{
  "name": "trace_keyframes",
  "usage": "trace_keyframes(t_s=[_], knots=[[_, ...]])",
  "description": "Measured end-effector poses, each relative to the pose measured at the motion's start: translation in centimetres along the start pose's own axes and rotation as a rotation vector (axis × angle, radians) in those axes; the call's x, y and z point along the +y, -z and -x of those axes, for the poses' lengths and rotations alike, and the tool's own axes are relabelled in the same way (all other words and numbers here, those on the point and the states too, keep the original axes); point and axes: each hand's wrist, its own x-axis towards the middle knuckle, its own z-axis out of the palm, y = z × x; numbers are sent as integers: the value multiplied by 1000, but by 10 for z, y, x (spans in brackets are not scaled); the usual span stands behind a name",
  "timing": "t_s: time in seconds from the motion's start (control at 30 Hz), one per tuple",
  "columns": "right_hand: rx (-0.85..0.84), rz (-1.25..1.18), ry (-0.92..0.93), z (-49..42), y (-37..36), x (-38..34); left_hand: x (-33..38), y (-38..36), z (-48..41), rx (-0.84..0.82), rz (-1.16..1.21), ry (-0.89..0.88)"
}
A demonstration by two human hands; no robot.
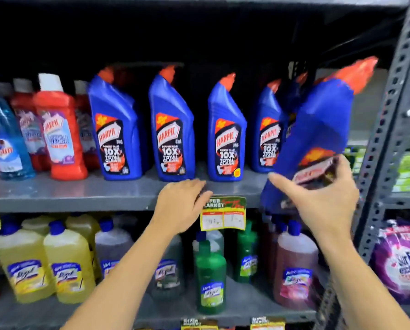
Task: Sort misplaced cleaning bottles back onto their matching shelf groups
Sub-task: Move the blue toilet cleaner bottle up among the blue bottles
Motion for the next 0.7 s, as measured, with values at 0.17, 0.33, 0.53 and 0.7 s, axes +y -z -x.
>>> trace_keyframes(t_s=[0.17, 0.33, 0.53, 0.7], knots=[[-33, 172, -42, -50, -29, -13, 0, -2, 1, 8, -76, -11], [-172, 272, -120, -55, -48, -1, 0, -4, 2, 27, -82, 0], [-267, 340, -179, -59, -54, 12, 2, -7, 3, 90, -104, 19], [-328, 398, -189, -49, -55, 16, 2, -10, 3, 106, -98, 34]])
